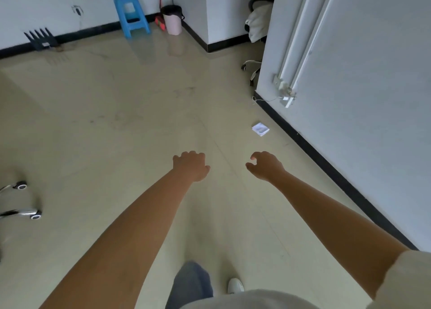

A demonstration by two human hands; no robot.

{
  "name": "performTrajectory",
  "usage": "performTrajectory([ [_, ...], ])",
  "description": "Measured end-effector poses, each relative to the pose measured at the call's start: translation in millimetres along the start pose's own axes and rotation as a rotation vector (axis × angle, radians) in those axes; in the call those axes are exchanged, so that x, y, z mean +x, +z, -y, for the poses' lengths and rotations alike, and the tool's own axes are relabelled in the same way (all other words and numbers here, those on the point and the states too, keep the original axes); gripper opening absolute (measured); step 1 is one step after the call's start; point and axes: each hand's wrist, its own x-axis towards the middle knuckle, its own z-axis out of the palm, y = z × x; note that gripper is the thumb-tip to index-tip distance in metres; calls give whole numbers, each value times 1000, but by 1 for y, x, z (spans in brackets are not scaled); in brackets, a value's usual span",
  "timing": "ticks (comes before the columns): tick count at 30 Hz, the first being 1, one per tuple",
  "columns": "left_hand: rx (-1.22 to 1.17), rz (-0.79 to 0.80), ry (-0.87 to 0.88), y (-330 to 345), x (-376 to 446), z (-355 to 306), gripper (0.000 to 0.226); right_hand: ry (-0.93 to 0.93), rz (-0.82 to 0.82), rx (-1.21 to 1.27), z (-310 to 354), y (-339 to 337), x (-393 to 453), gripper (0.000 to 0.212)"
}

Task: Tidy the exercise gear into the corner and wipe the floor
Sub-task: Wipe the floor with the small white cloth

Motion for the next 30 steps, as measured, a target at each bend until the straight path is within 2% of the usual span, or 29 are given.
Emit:
performTrajectory([
  [4,40,13,17,-47,104,39,49,15,-24,11,46,-23,98,44],
  [8,102,28,128,-90,214,64,47,106,-45,24,80,-38,194,44],
  [14,202,89,307,-143,360,62,44,268,-34,99,102,-63,311,43],
  [17,251,136,395,-163,424,38,44,373,-19,170,89,-74,354,44],
  [22,353,189,547,-185,530,-21,45,569,17,290,33,-89,439,42],
  [30,498,126,677,-194,699,-107,42,741,145,452,-50,-91,601,37],
])
